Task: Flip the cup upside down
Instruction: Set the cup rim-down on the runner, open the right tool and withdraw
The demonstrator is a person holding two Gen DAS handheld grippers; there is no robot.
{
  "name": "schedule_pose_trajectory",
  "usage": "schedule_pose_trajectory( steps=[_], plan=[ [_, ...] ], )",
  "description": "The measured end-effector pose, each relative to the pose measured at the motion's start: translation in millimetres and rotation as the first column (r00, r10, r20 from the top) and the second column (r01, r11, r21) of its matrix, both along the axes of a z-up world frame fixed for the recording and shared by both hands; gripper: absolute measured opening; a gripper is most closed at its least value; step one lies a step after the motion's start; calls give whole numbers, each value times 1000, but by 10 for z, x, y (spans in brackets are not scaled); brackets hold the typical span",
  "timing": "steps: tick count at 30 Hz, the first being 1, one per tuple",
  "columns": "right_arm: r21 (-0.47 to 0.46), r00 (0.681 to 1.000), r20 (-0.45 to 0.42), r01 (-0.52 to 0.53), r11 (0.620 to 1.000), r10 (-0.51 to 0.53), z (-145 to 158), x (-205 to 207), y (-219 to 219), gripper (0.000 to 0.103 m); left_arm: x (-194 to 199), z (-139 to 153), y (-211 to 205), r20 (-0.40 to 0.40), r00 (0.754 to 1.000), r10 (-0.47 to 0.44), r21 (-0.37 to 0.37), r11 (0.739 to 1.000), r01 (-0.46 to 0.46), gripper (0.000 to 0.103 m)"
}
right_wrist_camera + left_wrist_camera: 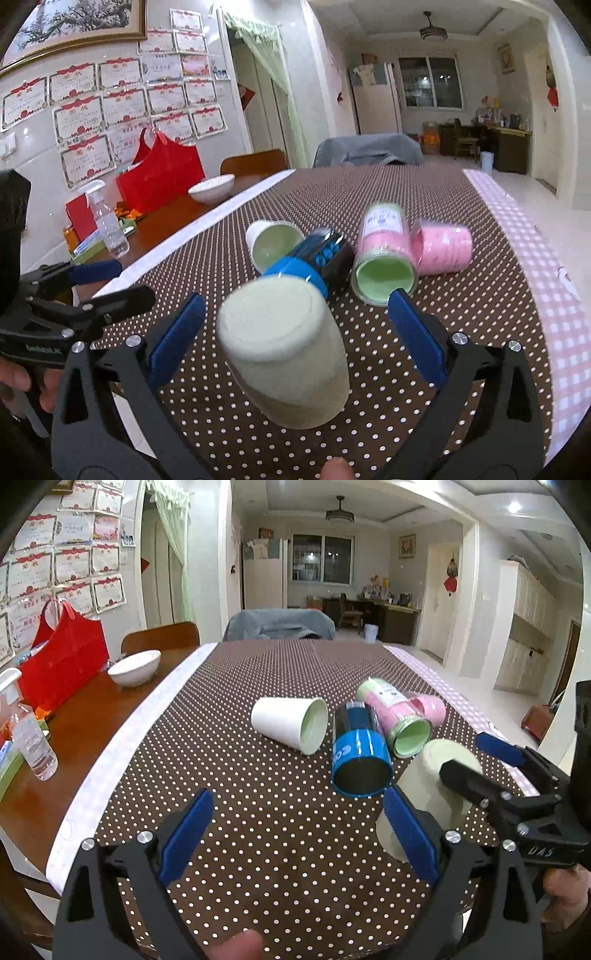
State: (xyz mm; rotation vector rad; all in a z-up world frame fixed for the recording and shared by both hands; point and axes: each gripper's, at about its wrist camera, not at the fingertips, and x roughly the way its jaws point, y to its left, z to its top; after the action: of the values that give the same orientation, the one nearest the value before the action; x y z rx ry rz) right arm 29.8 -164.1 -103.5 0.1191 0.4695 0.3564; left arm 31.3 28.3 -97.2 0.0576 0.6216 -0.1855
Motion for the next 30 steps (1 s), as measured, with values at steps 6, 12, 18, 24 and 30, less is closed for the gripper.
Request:
schedule_pose_trajectory(
  steps=[6,12,18,24,30],
  plan=[
    [0,997,62,49,999,-49,310,-134,-49,97,-84,148,-54,73,997,30,31,999,-32,92],
    [-12,987,111,115,993,-113,630,-300,-87,97,-205,332,-150,157,987,41,73,996,-53,92],
    [-6,974,139,184,983,-181,900,-459,-168,97,-312,506,-191,202,979,25,51,998,-36,92],
    [-7,956,156,251,968,-247,1063,-640,-261,97,-460,657,-226,243,970,27,52,998,-41,92],
    [0,939,140,316,949,-313,1089,-767,-360,97,-564,777,-213,276,959,60,42,996,-74,92]
  ],
)
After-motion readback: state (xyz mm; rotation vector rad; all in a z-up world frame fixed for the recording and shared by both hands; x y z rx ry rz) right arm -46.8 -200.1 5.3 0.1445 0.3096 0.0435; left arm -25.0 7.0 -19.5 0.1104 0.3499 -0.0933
